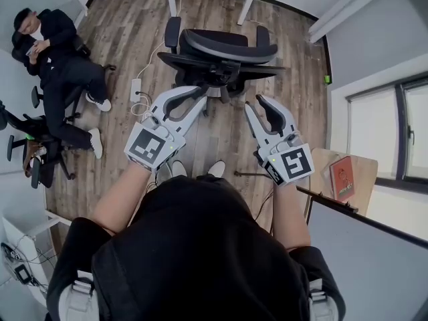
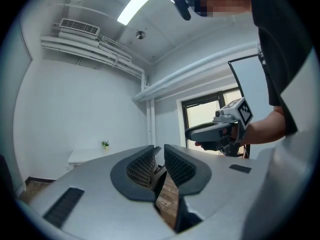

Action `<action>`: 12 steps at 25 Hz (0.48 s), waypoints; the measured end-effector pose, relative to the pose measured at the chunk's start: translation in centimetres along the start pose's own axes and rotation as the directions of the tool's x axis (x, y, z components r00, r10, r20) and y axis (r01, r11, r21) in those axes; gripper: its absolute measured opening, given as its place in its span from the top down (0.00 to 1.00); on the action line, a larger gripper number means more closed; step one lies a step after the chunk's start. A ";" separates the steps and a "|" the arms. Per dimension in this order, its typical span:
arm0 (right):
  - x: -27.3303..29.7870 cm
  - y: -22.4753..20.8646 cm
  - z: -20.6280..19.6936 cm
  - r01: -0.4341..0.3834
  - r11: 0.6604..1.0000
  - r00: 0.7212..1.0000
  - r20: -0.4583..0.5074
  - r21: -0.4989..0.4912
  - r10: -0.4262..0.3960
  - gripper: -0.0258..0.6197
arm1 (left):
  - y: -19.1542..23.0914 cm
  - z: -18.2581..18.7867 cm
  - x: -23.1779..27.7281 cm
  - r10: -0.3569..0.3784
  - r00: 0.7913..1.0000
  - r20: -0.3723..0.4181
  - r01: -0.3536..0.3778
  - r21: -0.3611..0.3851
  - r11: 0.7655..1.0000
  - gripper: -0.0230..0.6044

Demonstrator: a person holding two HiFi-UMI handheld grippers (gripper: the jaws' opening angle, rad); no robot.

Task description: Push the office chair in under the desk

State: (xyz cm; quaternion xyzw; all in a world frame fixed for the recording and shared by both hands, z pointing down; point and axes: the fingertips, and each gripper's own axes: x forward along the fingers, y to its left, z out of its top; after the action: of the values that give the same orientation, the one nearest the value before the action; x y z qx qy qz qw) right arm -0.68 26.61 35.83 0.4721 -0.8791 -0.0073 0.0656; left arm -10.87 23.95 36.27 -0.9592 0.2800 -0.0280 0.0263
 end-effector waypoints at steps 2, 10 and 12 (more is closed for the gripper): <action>0.0 -0.5 -0.1 -0.003 1.000 1.000 -0.009 -0.012 0.003 0.76 | 0.2 -0.1 0.2 0.010 1.000 -0.005 -0.010 0.001 1.000 0.85; 0.1 -2.9 -0.7 -0.005 0.999 0.999 -0.047 -0.052 0.002 0.48 | 0.3 0.0 2.0 0.024 0.999 -0.047 -0.021 0.059 0.998 0.64; 0.2 -3.5 -1.1 -0.020 0.997 0.997 -0.074 -0.079 0.014 0.46 | 0.4 -0.2 2.7 0.023 0.997 -0.073 -0.016 0.088 0.996 0.58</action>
State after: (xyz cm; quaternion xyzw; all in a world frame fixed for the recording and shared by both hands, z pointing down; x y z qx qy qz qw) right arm 2.23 24.58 36.66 0.4614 -0.8791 -0.0245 0.1167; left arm -8.86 22.19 36.57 -0.9527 0.2886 -0.0754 0.0581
